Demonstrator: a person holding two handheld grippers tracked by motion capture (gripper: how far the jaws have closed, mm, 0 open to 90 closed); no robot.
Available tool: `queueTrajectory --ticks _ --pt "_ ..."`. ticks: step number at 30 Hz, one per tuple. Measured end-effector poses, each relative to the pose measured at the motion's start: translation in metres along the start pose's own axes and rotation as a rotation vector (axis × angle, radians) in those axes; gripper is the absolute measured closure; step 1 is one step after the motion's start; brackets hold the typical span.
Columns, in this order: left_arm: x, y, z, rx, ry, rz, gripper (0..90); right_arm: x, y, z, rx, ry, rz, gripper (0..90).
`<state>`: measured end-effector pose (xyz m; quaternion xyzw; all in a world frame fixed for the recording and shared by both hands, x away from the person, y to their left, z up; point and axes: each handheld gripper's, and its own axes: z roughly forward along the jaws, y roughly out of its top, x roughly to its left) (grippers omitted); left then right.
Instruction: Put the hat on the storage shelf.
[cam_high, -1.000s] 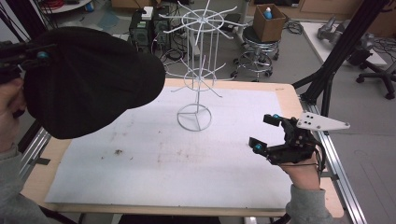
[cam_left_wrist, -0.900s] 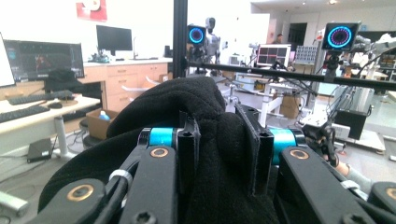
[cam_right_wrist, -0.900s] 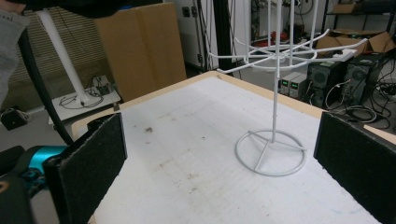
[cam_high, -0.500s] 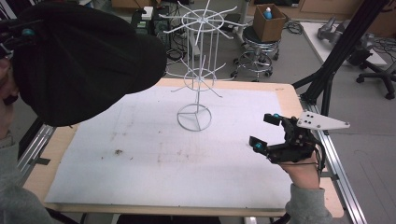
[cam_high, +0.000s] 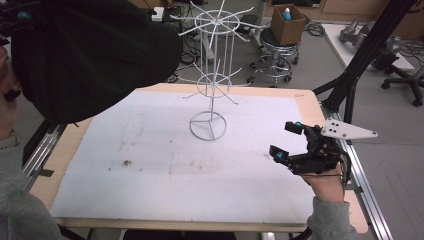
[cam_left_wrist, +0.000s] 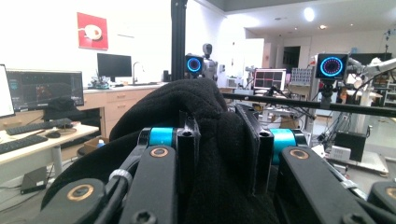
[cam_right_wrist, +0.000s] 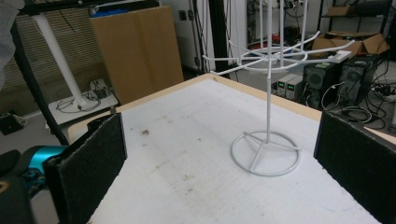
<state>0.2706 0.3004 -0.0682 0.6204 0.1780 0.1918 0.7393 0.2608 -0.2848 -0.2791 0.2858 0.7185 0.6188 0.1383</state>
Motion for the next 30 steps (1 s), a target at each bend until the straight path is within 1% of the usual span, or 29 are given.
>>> queueTrajectory --ticks 6,15,17,19,20,24,29,30 --pt "0.003 0.004 0.010 -0.017 -0.003 -0.005 71.4 -0.002 -0.001 -0.005 -0.009 -0.008 0.006 1.5" --pt "0.010 0.009 0.032 -0.014 -0.017 -0.005 71.4 -0.007 -0.002 -0.013 -0.024 -0.020 0.017 1.4" --pt "0.012 0.010 0.037 -0.018 -0.019 -0.010 71.4 -0.007 -0.002 -0.014 -0.021 -0.022 0.020 1.5" --pt "0.014 0.010 0.042 -0.023 -0.019 -0.012 71.4 -0.007 -0.002 -0.014 -0.022 -0.022 0.012 1.5" --pt "0.016 0.010 0.044 -0.022 -0.019 -0.010 71.4 -0.006 -0.002 -0.014 -0.019 -0.023 0.019 1.5" --pt "0.020 0.012 0.054 -0.029 -0.024 -0.014 71.4 -0.005 -0.002 -0.016 -0.017 -0.027 0.011 1.5" --pt "0.025 0.012 0.068 -0.021 -0.039 -0.010 71.4 -0.005 -0.002 -0.017 -0.009 -0.031 0.012 1.5" --pt "0.025 0.012 0.071 -0.019 -0.037 -0.008 71.4 -0.005 -0.002 -0.016 -0.008 -0.035 0.013 1.5"
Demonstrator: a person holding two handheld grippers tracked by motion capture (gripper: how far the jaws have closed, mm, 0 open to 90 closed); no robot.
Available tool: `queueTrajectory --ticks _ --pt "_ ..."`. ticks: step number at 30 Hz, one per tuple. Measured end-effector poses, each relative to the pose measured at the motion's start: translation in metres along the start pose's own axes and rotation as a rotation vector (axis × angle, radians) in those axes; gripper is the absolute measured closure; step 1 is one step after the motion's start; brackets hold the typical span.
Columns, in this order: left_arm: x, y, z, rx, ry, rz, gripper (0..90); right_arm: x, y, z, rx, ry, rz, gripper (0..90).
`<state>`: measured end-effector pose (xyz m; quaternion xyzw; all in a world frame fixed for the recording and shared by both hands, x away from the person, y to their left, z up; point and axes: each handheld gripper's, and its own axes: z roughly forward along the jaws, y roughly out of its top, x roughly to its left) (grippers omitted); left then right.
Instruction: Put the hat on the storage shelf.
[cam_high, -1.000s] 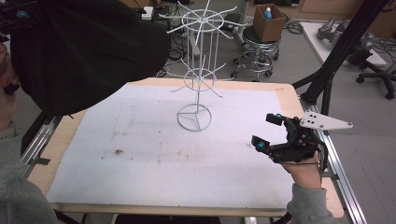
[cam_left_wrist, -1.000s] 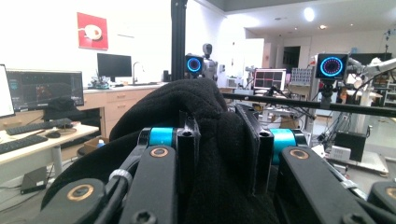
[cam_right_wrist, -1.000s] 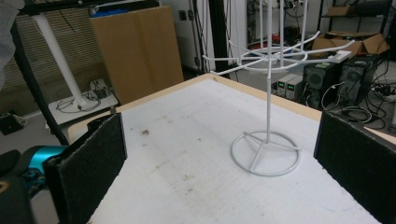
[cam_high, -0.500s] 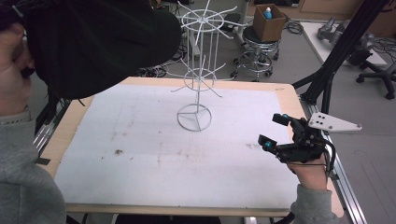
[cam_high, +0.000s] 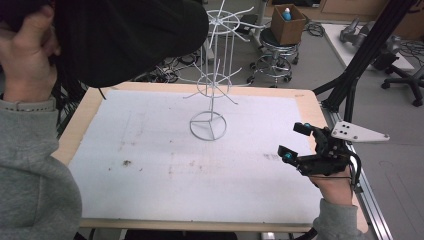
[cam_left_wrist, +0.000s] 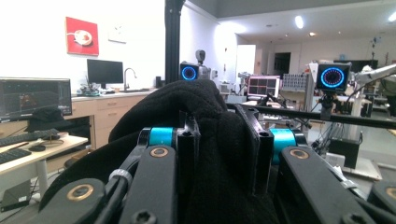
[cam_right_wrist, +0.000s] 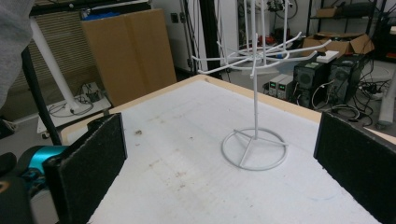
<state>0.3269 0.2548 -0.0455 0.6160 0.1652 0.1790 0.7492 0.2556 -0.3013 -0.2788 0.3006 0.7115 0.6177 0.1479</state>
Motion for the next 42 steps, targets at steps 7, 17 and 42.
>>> queueTrajectory --ticks 7,17,42 --pt "0.009 -0.008 0.011 0.004 0.010 -0.007 71.4 -0.002 -0.001 0.001 0.009 0.002 -0.005 1.5" --pt "0.018 -0.018 0.019 -0.004 0.024 -0.030 71.3 -0.001 -0.002 -0.002 0.017 0.002 -0.004 1.5" --pt "0.021 -0.044 0.032 0.054 0.058 -0.019 71.2 0.000 -0.003 -0.003 0.020 -0.003 -0.004 1.5"
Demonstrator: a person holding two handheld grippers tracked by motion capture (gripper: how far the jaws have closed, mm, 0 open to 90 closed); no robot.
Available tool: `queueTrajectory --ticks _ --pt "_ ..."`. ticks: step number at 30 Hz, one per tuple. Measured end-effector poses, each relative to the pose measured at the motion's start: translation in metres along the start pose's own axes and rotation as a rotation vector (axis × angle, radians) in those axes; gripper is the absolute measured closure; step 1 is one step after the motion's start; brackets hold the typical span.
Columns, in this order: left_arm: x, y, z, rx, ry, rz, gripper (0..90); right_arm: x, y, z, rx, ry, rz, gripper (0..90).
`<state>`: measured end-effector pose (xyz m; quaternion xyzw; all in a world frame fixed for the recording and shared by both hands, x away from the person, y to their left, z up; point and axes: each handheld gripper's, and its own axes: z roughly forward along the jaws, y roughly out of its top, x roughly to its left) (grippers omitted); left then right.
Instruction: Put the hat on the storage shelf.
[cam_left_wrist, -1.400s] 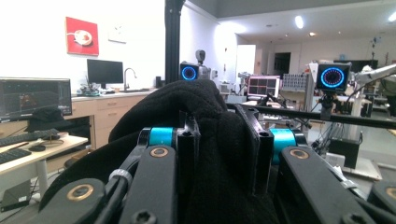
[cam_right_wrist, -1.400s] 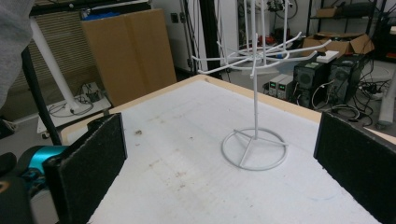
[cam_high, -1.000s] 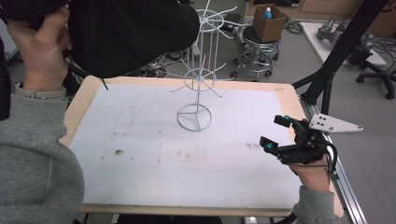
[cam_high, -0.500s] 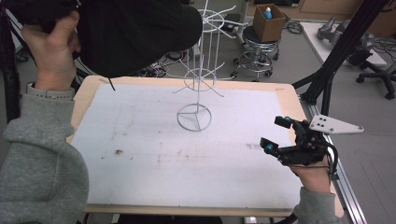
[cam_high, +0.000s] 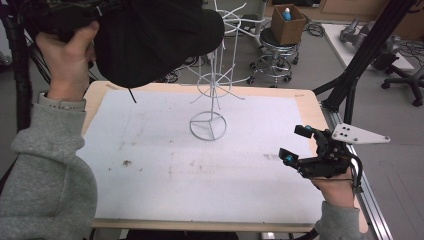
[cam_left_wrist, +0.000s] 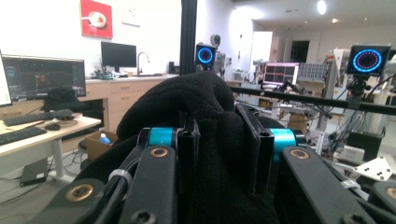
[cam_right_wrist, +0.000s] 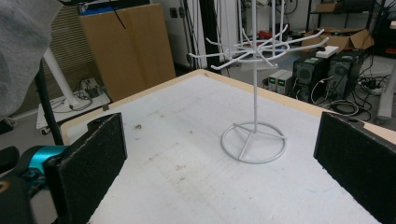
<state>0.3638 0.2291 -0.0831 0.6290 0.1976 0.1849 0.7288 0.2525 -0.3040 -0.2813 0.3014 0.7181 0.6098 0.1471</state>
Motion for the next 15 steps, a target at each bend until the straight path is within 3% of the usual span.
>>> queueTrajectory --ticks 6,15 --pt "0.003 -0.017 -0.007 0.002 0.021 -0.017 71.2 0.000 0.000 0.000 -0.001 0.002 0.006 1.5" --pt "-0.003 -0.036 -0.005 0.034 0.023 0.004 71.1 0.002 0.000 0.003 0.002 0.008 -0.002 1.5"
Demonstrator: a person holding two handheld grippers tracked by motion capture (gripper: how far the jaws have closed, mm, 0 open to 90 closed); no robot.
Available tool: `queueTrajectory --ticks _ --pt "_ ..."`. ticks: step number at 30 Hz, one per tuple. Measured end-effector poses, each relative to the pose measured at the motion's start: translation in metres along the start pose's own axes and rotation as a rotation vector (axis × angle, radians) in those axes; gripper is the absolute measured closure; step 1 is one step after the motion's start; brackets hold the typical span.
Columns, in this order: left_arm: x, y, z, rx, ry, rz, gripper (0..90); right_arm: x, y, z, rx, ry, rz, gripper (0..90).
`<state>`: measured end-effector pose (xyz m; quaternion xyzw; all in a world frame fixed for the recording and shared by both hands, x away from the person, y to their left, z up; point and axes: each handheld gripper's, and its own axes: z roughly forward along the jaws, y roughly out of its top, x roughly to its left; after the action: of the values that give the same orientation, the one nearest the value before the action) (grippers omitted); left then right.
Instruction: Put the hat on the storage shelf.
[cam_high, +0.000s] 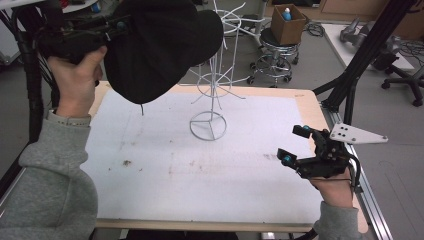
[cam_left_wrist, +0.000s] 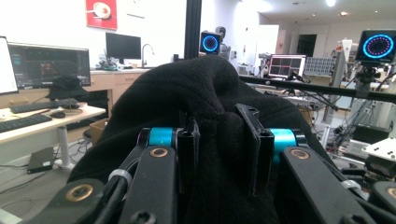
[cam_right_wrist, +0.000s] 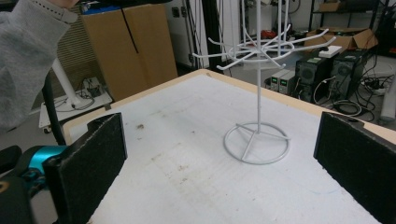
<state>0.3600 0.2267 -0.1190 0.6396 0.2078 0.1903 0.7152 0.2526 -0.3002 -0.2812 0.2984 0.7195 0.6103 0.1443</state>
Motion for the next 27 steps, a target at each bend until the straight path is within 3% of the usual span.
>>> queueTrajectory --ticks 10,27 --pt "-0.007 -0.021 0.000 0.029 0.020 0.051 70.8 0.002 0.000 0.001 0.001 0.003 -0.005 1.5" --pt "-0.008 -0.052 -0.010 0.044 0.017 0.048 69.9 0.006 0.000 0.009 0.023 0.016 -0.012 1.5"
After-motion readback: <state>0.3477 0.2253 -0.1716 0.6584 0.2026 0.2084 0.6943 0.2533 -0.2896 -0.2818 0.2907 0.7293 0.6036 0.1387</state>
